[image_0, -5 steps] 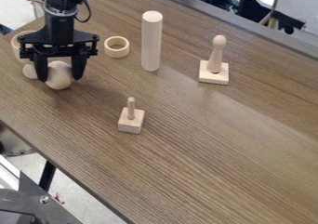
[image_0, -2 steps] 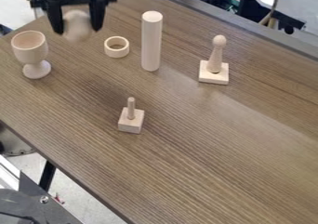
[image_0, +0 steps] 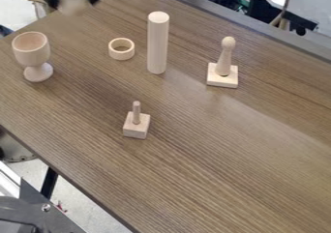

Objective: Move the ball on top of the cup

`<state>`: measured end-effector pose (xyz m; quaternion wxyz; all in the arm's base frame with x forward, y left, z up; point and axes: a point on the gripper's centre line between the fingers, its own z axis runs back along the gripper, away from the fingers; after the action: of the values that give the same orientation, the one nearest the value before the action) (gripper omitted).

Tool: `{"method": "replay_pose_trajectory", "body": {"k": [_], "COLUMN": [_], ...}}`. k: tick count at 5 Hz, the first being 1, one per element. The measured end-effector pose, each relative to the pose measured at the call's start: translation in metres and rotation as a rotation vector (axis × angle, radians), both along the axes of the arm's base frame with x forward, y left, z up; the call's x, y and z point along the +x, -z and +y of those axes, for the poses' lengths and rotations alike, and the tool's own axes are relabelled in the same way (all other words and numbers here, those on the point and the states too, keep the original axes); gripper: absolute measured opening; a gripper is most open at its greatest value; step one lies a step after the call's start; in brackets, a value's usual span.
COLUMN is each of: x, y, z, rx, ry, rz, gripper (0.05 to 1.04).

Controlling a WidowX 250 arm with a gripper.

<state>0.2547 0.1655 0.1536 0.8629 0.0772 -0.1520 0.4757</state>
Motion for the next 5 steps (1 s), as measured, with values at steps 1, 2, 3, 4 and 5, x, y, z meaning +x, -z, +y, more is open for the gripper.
{"method": "replay_pose_trajectory", "body": {"k": [1,2,3,4,5], "x": [-0.002,-0.004,-0.009,-0.013,-0.022], "y": [0.008,0.015,0.031,0.038,0.04], "z": [0.018,0.024,0.028,0.036,0.045], "rx": [-0.015,-0.019,-0.034,-0.026,-0.018], "ry": [-0.04,-0.051,-0.069,-0.093,-0.121], "rz": [0.015,0.031,0.068,0.086,0.1], "gripper": [0.723,0.723,0.722,0.722,0.722]}}
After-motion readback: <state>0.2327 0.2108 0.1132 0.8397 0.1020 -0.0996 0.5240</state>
